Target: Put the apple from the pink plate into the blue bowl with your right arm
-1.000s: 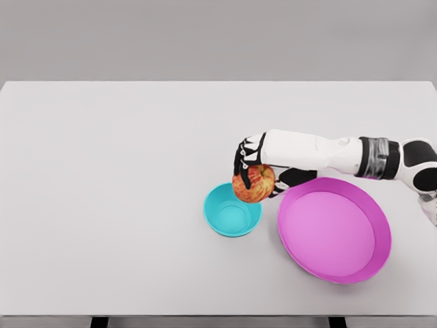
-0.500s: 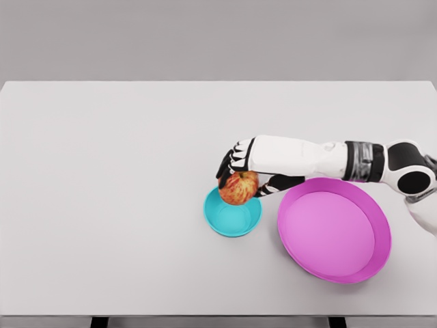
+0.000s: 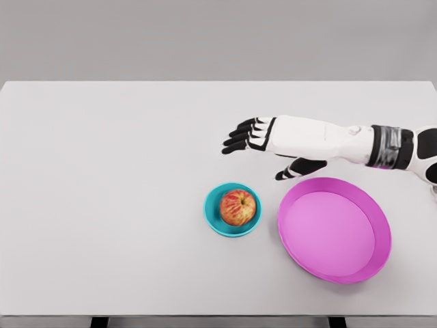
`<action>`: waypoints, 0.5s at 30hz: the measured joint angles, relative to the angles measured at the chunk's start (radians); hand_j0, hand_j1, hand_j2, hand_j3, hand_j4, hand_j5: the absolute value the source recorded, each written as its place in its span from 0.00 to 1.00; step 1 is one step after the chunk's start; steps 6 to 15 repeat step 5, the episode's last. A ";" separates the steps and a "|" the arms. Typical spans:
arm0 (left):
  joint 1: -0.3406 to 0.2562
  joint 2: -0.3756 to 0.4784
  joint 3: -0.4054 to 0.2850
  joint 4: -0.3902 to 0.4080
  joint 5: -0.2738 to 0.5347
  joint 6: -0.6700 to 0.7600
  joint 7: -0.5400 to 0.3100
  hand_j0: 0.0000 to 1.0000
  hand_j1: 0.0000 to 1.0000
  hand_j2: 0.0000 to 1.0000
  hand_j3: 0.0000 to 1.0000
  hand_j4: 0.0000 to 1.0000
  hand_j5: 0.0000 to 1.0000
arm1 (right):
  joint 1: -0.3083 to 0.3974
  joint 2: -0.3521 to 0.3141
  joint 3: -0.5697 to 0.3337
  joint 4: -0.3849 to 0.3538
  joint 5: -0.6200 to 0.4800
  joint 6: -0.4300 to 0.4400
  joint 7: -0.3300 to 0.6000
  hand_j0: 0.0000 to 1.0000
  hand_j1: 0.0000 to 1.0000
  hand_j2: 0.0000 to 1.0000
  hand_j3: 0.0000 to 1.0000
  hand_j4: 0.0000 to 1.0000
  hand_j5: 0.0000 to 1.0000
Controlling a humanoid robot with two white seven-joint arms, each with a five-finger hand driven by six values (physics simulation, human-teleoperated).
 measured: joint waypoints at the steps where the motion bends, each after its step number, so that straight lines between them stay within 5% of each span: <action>1: 0.000 0.000 0.000 0.001 0.000 0.000 0.001 1.00 1.00 1.00 1.00 1.00 1.00 | 0.003 -0.009 -0.004 -0.001 0.000 0.000 0.000 1.00 1.00 1.00 1.00 1.00 1.00; 15: -0.002 0.000 0.000 0.000 0.000 0.000 0.003 1.00 1.00 1.00 1.00 1.00 1.00 | 0.008 -0.042 -0.009 -0.002 0.000 0.000 0.000 1.00 1.00 1.00 1.00 1.00 1.00</action>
